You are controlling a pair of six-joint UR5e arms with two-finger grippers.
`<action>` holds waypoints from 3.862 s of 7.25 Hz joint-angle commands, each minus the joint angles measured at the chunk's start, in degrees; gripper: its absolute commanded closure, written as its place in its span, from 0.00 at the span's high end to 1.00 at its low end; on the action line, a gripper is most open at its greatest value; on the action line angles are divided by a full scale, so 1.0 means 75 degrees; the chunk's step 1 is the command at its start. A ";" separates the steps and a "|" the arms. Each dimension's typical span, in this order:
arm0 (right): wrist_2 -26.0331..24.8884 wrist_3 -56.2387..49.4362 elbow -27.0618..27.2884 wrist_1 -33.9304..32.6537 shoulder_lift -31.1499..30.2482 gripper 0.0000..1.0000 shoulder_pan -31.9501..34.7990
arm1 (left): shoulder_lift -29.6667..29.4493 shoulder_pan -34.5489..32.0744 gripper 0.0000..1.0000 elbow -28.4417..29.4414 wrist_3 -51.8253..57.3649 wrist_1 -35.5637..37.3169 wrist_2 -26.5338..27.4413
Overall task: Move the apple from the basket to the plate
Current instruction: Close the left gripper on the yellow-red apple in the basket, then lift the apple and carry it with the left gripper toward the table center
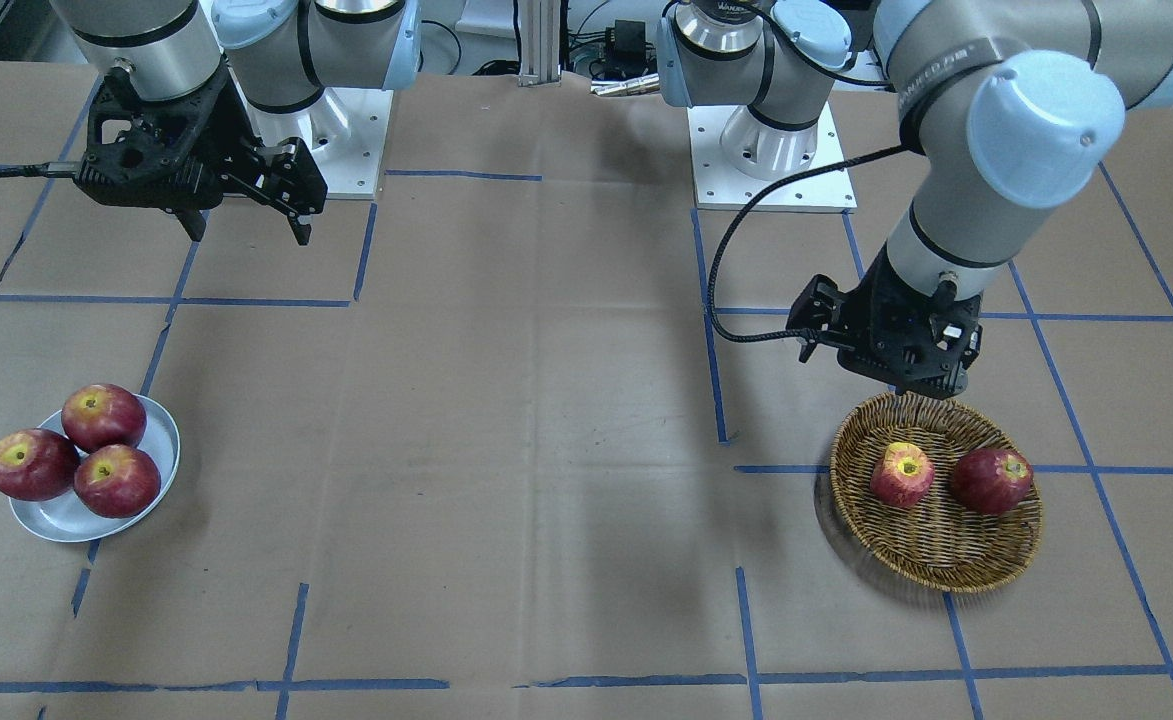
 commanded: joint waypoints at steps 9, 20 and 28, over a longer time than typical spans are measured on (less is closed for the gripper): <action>0.0000 0.0000 0.0000 0.0000 0.0000 1.00 0.0000 | -0.2126 0.1625 0.89 -0.1275 0.1260 0.3421 -0.0329; 0.0000 0.0000 0.0000 0.0000 0.0000 1.00 -0.0012 | -0.2075 -0.3292 0.35 0.0682 -0.5614 0.1543 -0.0224; 0.0000 -0.0012 0.0012 0.0000 0.0012 1.00 0.0000 | -0.3368 -0.4093 0.38 0.0858 -0.6205 0.2649 -0.0095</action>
